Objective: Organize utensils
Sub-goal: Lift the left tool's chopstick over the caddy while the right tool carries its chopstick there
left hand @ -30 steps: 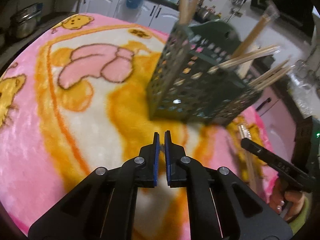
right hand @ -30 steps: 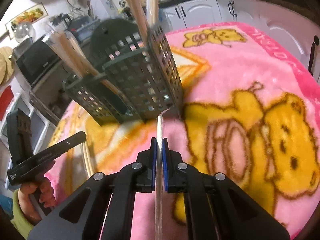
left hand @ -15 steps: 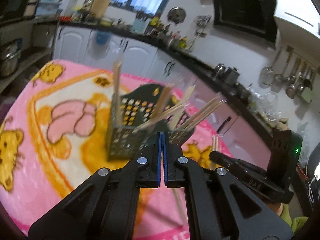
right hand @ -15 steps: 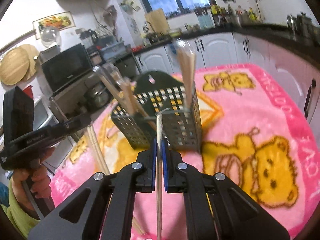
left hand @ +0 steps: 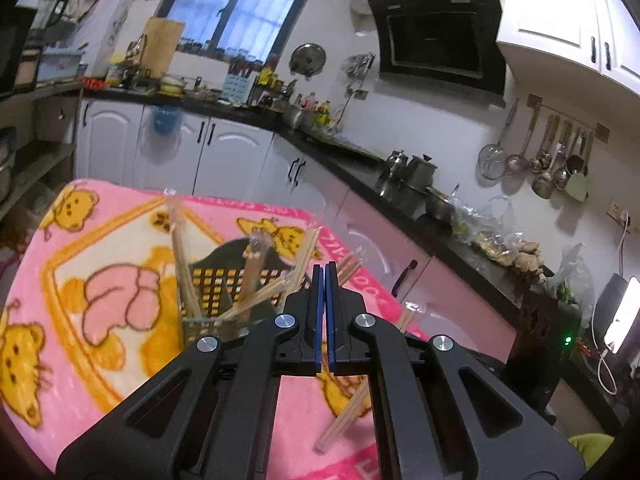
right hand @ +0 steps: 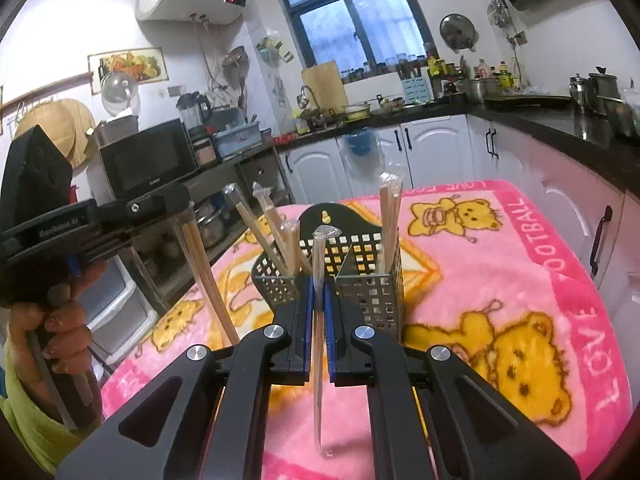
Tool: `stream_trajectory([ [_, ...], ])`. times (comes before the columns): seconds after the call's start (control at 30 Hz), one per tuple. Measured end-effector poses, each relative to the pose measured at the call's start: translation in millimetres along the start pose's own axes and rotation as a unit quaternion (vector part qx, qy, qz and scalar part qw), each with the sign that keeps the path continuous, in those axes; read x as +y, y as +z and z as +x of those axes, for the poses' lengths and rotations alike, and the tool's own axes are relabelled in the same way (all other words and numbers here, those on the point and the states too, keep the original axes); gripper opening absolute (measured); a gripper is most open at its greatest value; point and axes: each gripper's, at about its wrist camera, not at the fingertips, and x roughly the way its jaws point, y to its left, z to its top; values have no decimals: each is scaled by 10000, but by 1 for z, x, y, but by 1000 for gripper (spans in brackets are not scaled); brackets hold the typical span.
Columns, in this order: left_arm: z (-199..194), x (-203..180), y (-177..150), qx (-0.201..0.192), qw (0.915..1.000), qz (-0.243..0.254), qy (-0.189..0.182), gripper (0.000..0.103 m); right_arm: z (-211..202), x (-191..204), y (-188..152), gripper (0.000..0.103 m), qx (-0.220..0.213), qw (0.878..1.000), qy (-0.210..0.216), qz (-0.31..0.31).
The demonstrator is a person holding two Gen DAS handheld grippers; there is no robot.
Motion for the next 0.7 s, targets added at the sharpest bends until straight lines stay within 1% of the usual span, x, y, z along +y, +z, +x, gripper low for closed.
stream_trajectory([
  [0.3, -3, -18, 25, -249, 9993, 182, -188, 0, -11, -4, 9, 6, -237, 9997, -105, 32],
  [0.43, -3, -26, 36, -347, 9988, 232, -248, 0, -19, -7, 20, 6, -430, 9990, -138, 55],
  [0.57, -5, -33, 48, -466, 9981, 326, -242, 0, -24, -8, 34, 6, -610, 9980, -151, 54],
  [0.7, -9, -34, 60, -607, 9974, 376, -132, 0, -28, -8, 48, 6, -793, 9967, -142, 25],
])
